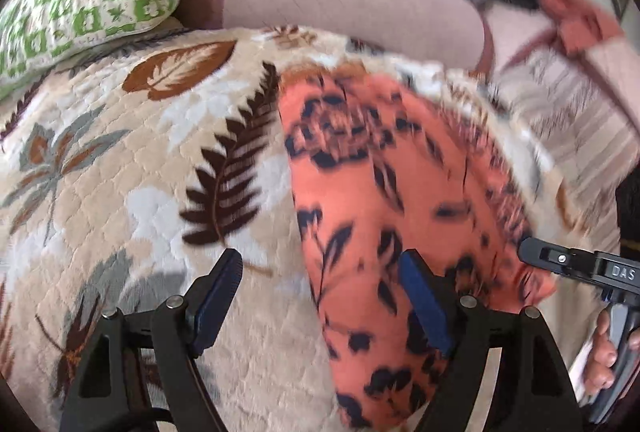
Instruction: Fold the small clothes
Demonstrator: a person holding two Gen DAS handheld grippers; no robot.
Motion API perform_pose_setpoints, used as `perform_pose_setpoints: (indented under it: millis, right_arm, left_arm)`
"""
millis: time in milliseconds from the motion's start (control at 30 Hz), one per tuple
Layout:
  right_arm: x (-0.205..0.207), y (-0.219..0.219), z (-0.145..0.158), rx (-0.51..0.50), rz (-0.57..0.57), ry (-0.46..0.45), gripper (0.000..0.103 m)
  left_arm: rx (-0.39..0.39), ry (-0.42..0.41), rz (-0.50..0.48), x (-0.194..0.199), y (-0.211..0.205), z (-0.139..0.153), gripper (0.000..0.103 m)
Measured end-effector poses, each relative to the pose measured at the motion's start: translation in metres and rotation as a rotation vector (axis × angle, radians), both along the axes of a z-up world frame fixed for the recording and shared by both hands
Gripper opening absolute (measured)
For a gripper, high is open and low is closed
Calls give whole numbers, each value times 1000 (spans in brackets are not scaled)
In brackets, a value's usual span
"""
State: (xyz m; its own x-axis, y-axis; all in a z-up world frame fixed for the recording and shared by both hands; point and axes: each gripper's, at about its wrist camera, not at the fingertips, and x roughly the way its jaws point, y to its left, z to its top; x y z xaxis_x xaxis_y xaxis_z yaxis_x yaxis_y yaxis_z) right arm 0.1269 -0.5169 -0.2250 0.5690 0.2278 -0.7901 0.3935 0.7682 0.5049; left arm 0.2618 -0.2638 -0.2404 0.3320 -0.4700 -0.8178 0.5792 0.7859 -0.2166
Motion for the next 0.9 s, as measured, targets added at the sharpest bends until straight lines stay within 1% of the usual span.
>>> perform_pose_setpoints:
  millis: [33, 67, 133, 233, 300, 333, 400, 467, 500, 567, 600, 667, 700, 733, 767, 833, 900]
  right_arm:
    - [-6, 1, -12, 7, -16, 54, 31]
    - [-13, 0, -20, 29, -28, 68, 31]
    - [-27, -1, -23, 52, -30, 47, 31]
    - [-45, 3, -26, 67, -24, 53, 31]
    - [-50, 8, -32, 57, -2, 75, 31]
    - [-51, 10, -32, 45, 9, 81, 31]
    - [-52, 11, -24, 20, 27, 83, 30]
    - [-57, 6, -14, 43, 25, 71, 30]
    - [-60, 2, -5, 55, 17, 49, 30]
    - [-58, -5, 15, 38, -1, -5, 30]
    - [-54, -11, 26, 15, -19, -35, 30]
    - [-39, -21, 38, -21, -57, -53, 30]
    - [-26, -27, 41, -39, -69, -39, 30]
    - [-11, -29, 42, -47, -72, -21, 30]
    - [7, -33, 40, -51, -75, 1, 30]
    - [36, -37, 35, -46, -91, 10, 30]
    - [69, -42, 23, -52, -108, 26, 30]
  left_arm:
    - [22, -9, -8, -6, 0, -3, 82]
    - [44, -15, -10, -10, -1, -6, 82]
    - [88, -24, -14, -20, 2, -13, 83]
    - [114, 15, -19, -27, 5, -21, 83]
    - [115, 23, -14, -29, 7, -23, 83]
    - [102, 27, -8, -28, 9, -22, 83]
    - [72, 20, 3, -27, 12, -16, 83]
    - [50, -32, 10, -28, 14, -6, 83]
    - [43, -72, 14, -29, 14, 1, 83]
    - [33, -141, 19, -31, 14, 12, 83]
    - [27, -157, 22, -31, 14, 15, 83]
    - [31, -143, 10, -28, 10, 14, 83]
    - [53, -126, 1, -27, 7, 10, 83]
    - [95, -107, -2, -26, 2, 1, 83]
    - [120, -93, -5, -26, -1, -6, 83]
    - [123, -83, -13, -26, -5, -10, 83]
    - [136, -100, -25, -27, -7, -9, 83]
